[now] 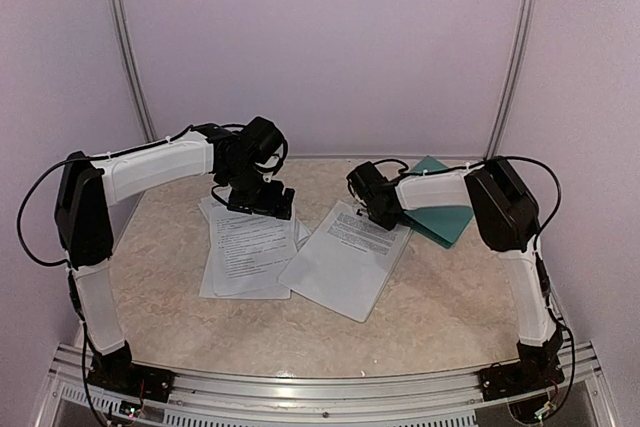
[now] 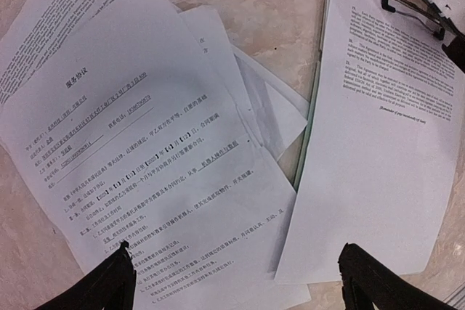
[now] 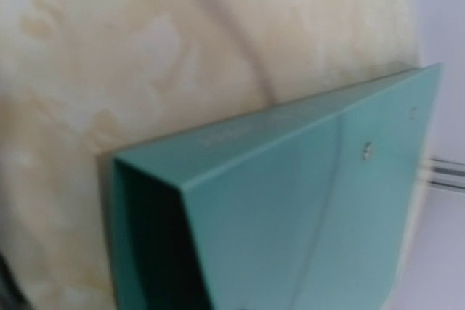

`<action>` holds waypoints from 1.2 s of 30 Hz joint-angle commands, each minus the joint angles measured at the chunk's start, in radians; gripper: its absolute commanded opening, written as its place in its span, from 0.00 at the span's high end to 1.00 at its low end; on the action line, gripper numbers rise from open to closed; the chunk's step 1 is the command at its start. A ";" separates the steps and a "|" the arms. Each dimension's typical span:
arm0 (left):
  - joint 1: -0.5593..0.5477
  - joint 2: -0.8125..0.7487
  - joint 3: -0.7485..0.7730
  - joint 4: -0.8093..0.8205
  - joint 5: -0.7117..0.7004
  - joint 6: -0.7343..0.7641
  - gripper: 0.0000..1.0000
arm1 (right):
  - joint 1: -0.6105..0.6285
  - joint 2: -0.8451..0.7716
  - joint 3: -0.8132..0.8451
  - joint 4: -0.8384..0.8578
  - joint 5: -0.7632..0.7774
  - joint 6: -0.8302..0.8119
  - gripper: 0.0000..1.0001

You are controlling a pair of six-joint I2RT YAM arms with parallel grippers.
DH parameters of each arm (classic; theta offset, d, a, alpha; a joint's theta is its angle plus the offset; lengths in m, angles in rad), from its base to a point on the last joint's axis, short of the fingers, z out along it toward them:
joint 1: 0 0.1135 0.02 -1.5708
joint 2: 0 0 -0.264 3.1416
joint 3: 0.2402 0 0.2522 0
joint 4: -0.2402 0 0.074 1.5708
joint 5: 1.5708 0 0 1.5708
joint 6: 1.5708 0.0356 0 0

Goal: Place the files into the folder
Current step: Move the folder to the center of the board.

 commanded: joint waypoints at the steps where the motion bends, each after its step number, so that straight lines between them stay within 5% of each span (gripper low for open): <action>1: 0.001 0.011 -0.002 -0.001 0.003 0.005 0.06 | 0.028 -0.008 -0.008 -0.026 0.101 -0.024 1.00; 21: 0.016 -0.058 0.023 0.011 0.026 0.022 0.06 | 0.233 -0.250 -0.253 -0.301 0.390 -0.081 1.00; 36: 0.022 -0.086 0.067 0.001 0.089 0.018 0.11 | 0.357 -0.478 -0.516 -0.075 0.338 -0.510 1.00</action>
